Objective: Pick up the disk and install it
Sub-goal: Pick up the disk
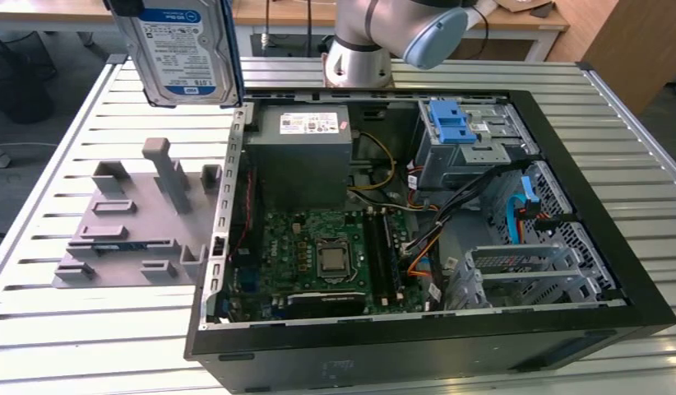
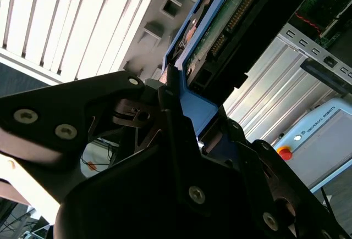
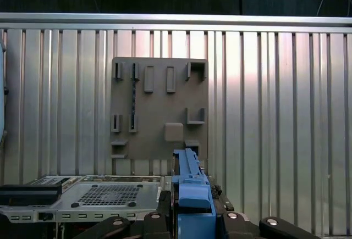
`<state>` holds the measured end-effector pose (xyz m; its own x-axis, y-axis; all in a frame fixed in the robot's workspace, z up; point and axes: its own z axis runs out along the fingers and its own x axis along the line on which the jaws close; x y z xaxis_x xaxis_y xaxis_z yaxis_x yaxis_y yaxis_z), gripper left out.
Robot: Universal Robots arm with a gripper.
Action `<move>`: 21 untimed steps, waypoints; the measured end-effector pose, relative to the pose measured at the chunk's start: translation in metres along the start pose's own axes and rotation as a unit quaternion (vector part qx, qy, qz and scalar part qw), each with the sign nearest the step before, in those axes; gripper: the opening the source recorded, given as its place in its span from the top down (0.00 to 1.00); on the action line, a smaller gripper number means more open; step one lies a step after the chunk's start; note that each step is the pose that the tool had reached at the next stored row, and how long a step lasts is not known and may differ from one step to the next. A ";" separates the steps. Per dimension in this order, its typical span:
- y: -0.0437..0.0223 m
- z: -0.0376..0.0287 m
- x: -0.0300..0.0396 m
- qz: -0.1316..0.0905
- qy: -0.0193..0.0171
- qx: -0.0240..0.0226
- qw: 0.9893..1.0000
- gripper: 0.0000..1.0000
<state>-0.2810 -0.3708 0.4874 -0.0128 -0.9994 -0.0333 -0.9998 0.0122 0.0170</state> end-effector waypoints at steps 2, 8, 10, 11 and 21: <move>-0.0001 -0.0001 0.0000 0.000 0.000 0.000 1.000 0.64; -0.0035 -0.0002 0.0031 0.000 0.000 0.000 1.000 0.64; -0.0056 -0.0003 0.0050 0.000 0.000 0.000 1.000 0.64; -0.0067 -0.0004 0.0059 0.000 0.000 0.000 1.000 0.64; -0.0182 -0.0008 0.0139 0.000 0.000 0.000 1.000 0.64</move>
<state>-0.2629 -0.3849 0.4875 -0.0128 -0.9994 -0.0332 -0.9998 0.0122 0.0173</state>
